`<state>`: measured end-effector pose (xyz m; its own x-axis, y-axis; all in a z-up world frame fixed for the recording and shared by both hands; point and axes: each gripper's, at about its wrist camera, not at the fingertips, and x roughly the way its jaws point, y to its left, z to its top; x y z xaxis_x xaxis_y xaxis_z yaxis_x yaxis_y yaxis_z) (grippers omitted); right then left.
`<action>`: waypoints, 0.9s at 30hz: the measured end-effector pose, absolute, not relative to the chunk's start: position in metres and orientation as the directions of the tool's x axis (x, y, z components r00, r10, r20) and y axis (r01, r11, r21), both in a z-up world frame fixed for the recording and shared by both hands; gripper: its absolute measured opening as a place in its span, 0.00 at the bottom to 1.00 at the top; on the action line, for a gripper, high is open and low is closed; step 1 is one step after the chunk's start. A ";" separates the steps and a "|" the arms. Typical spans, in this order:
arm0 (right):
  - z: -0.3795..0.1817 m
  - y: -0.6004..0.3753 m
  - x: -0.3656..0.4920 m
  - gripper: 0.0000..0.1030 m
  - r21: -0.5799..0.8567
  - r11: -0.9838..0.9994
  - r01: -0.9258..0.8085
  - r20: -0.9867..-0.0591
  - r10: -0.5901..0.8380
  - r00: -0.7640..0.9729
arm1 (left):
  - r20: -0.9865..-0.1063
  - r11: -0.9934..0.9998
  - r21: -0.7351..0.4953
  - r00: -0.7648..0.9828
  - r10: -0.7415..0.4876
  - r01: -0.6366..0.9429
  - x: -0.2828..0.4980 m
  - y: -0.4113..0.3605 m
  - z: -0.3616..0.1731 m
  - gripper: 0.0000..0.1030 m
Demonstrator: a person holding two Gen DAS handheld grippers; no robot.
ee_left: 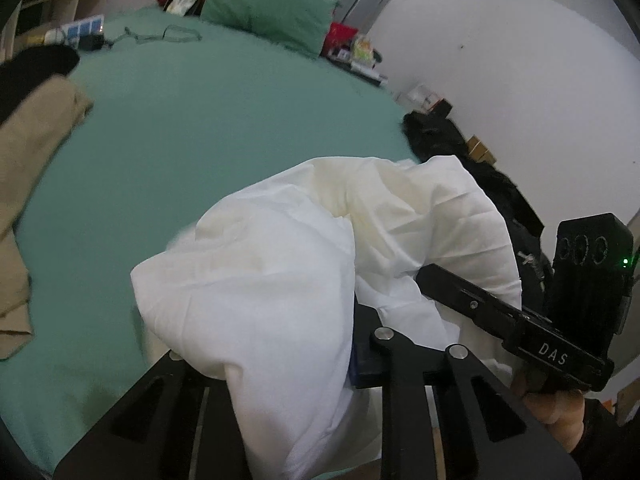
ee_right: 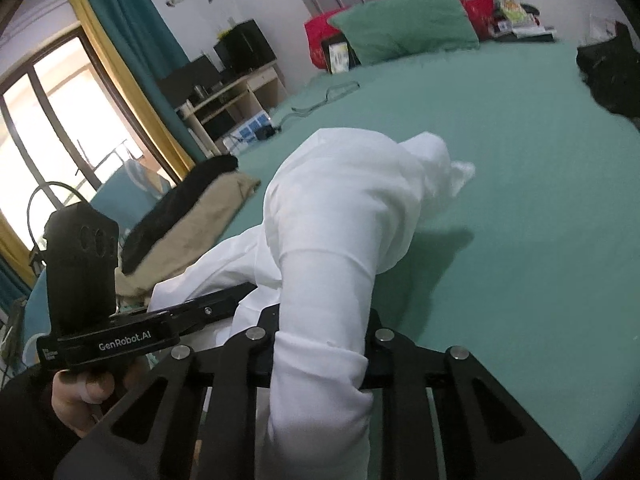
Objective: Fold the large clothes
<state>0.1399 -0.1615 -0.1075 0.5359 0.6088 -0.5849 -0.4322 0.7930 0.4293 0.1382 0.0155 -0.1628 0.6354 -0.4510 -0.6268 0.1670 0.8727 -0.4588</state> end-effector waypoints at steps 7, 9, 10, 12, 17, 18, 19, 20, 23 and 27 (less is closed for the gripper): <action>-0.064 -0.158 0.127 0.19 0.416 0.782 -0.464 -0.514 0.624 0.589 | -0.575 0.898 -0.389 0.707 -0.412 0.207 0.118 0.013 -0.110 0.21; -0.051 -0.152 0.125 0.19 0.405 0.777 -0.481 -0.493 0.629 0.601 | -0.561 0.908 -0.362 0.728 -0.394 0.213 0.113 0.016 -0.096 0.21; -0.045 -0.148 0.124 0.19 0.400 0.774 -0.490 -0.483 0.633 0.605 | -0.553 0.912 -0.349 0.739 -0.385 0.214 0.111 0.017 -0.088 0.21; -0.035 -0.142 0.124 0.19 0.390 0.771 -0.504 -0.466 0.637 0.614 | -0.541 0.918 -0.335 0.754 -0.373 0.214 0.110 0.021 -0.076 0.21; -0.018 -0.126 0.128 0.19 0.369 0.763 -0.531 -0.432 0.647 0.628 | -0.510 0.924 -0.326 0.786 -0.350 0.200 0.110 0.035 -0.053 0.20; -0.017 -0.123 0.129 0.19 0.366 0.761 -0.536 -0.427 0.649 0.630 | -0.508 0.927 -0.322 0.790 -0.342 0.193 0.113 0.038 -0.051 0.20; -0.015 -0.119 0.131 0.19 0.364 0.758 -0.541 -0.423 0.652 0.629 | -0.510 0.930 -0.319 0.795 -0.330 0.181 0.115 0.045 -0.047 0.19; -0.013 -0.114 0.134 0.19 0.359 0.756 -0.547 -0.419 0.654 0.630 | -0.511 0.932 -0.318 0.797 -0.322 0.173 0.116 0.050 -0.046 0.18; -0.011 -0.098 0.145 0.19 0.345 0.752 -0.561 -0.416 0.659 0.627 | -0.523 0.941 -0.311 0.803 -0.287 0.134 0.127 0.071 -0.041 0.15; -0.015 -0.076 0.164 0.19 0.325 0.741 -0.588 -0.420 0.670 0.612 | -0.521 0.946 -0.301 0.811 -0.266 0.118 0.145 0.098 -0.042 0.15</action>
